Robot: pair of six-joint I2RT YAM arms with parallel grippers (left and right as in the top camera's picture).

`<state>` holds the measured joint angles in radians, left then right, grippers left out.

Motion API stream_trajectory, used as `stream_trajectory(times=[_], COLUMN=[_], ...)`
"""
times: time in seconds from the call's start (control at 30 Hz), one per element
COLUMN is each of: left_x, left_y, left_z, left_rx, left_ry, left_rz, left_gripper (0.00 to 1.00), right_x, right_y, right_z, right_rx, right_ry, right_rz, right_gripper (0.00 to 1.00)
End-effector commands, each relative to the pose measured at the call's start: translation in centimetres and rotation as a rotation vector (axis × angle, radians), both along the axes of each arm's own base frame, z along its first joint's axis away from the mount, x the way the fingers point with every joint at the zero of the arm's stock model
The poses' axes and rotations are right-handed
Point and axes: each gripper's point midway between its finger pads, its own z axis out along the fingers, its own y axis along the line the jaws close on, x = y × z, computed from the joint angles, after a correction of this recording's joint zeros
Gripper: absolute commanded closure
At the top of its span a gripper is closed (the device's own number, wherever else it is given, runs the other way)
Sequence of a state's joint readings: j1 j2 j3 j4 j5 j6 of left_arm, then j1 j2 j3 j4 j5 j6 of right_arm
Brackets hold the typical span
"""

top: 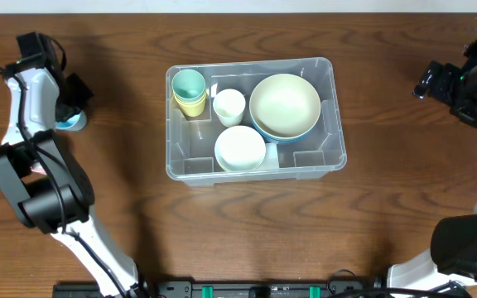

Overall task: Pack container
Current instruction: 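Grip the blue cup rim with the left gripper and carry it to the bin, then lower the blue cup into the cream cup with the left gripper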

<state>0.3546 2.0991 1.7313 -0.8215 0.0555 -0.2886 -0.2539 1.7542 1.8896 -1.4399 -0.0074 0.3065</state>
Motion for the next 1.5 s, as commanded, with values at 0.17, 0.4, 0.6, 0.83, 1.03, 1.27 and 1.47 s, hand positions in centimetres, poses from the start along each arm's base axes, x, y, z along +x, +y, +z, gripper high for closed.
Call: stream_trajectory(times=[0.17,0.4,0.6,0.83,1.03,1.27,1.47], left_x=[-0.2,-2.9,-4.3,-4.1,-3.8,-4.0,-3.9], left_y=[-7.3,-18.7,-29.1,-35.9,-38.1,-38.0,-37.5], left_z=[17.7,27.7,27.8,21.8,16.1,12.0,10.4], left_rx=[0.052,0.109,0.131,0.130,0.126,0.121,0.147], left_ry=[-0.378,-0.639,-0.666,-0.524,-0.371,-0.240,-0.191], left_rz=[-0.158,-0.490,-0.838,-1.004,-1.075,-1.088,-1.080], left_gripper=[0.94,0.94,0.94,0.94,0.94,0.94,0.94], right_x=[0.1,0.1,0.1,0.1,0.1,0.1,0.1], right_y=[-0.1,-0.1,-0.1,-0.1,-0.1,-0.1,-0.1], right_z=[0.6,0.6,0.6,0.6,0.6,0.6,0.6], right_rx=[-0.001,-0.001,-0.001,-0.001,-0.001,-0.001,-0.001], right_ry=[-0.017,-0.017,-0.017,-0.017,-0.017,-0.017,-0.017], right_rz=[-0.012,-0.012,-0.012,-0.012,-0.012,-0.012,-0.012], right_gripper=[0.01,0.01,0.01,0.01,0.01,0.01,0.01])
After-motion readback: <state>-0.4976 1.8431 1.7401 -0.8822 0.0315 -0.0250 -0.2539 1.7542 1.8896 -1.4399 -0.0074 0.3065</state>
